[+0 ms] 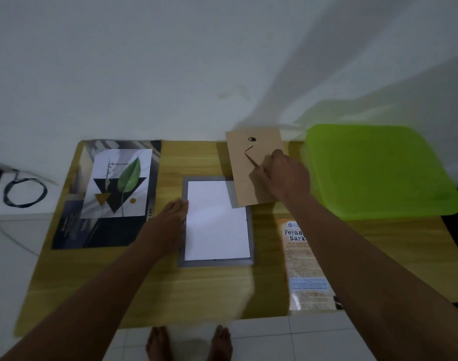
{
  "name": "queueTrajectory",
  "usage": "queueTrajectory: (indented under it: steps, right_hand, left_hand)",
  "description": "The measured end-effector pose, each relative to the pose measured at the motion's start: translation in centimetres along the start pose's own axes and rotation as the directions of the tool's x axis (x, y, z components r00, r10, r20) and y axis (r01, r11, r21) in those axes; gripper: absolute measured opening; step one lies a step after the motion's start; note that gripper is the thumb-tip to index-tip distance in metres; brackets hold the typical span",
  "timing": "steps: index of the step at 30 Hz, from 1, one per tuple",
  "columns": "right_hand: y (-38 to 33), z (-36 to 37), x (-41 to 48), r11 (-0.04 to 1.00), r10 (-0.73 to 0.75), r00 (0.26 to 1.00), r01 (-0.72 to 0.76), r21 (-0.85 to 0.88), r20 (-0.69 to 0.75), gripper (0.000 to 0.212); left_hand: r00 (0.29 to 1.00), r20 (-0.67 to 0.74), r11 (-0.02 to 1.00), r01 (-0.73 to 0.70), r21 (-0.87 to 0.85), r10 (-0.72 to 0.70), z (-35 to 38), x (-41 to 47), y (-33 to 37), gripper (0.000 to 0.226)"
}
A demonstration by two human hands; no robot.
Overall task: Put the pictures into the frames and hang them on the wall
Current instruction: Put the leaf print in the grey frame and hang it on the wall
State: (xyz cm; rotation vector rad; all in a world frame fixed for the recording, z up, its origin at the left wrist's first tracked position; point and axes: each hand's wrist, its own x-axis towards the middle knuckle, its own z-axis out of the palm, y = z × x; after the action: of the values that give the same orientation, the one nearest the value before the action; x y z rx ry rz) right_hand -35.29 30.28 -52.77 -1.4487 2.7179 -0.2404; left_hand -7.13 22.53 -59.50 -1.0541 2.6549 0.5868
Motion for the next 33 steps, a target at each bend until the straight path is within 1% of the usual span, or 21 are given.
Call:
queueTrajectory:
  steps: [5, 8, 10, 13, 15, 17, 20, 24, 27, 31, 33]
  right_hand:
    - [-2.9, 0.6, -2.8, 0.986, 0.032, 0.993, -0.050, 0.161, 0.113, 0.041]
    - [-5.1, 1.6, -5.4, 0.964, 0.045, 0.989, -0.080, 0.252, 0.144, 0.042]
    - [-6.6, 2.4, -7.0, 0.959, 0.046, 0.987, -0.087, 0.268, 0.155, 0.042]
    - [-8.2, 3.3, -9.0, 0.964, 0.064, 0.983, -0.106, 0.245, 0.174, 0.039]
    - [-8.7, 3.6, -9.9, 0.973, 0.081, 0.984, -0.113, 0.200, 0.160, 0.038]
    - [-8.9, 3.8, -10.5, 0.980, 0.096, 0.983, -0.121, 0.159, 0.155, 0.038]
    - [-9.0, 4.1, -11.1, 0.979, 0.118, 0.978, -0.144, 0.147, 0.173, 0.039]
    - [-8.8, 5.0, -11.8, 0.981, 0.101, 0.978, -0.129, 0.148, 0.182, 0.040]
    - [-8.8, 5.5, -12.1, 0.987, 0.057, 0.982, -0.083, 0.139, 0.178, 0.040]
    - [-8.9, 5.4, -12.2, 0.990, 0.050, 0.985, -0.071, 0.125, 0.164, 0.042]
    - [-8.9, 5.4, -12.2, 0.993, 0.052, 0.987, -0.068, 0.100, 0.155, 0.041]
  left_hand:
    - [0.996, -0.071, 0.997, -0.057, 0.058, 0.061, -1.0, 0.0, -0.3, 0.065]
    - [0.998, -0.050, 0.999, -0.049, 0.020, 0.050, -1.7, 0.0, -0.3, 0.064]
    - [1.000, -0.012, 1.000, -0.013, -0.004, 0.013, -2.4, 0.0, 0.0, 0.067]
    - [0.997, 0.068, 1.000, 0.018, 0.014, -0.019, -2.8, 0.3, -0.4, 0.077]
    - [0.995, 0.093, 1.000, 0.022, 0.014, -0.023, -2.9, 0.4, -0.6, 0.080]
    - [0.996, 0.087, 1.000, 0.028, 0.014, -0.029, -3.1, 0.3, -0.7, 0.082]
    - [0.998, 0.068, 1.000, 0.008, 0.022, -0.010, -3.2, 0.1, -0.7, 0.081]
    - [0.998, 0.062, 1.000, -0.004, 0.023, 0.003, -3.1, 0.0, -0.8, 0.079]
    - [0.999, 0.052, 1.000, -0.002, 0.007, 0.002, -3.1, -0.2, -0.7, 0.079]
    - [0.999, 0.036, 0.998, 0.024, -0.058, -0.022, -3.1, -0.3, -0.8, 0.069]
    - [0.999, 0.041, 0.998, 0.032, -0.061, -0.030, -3.2, -0.3, -0.7, 0.069]
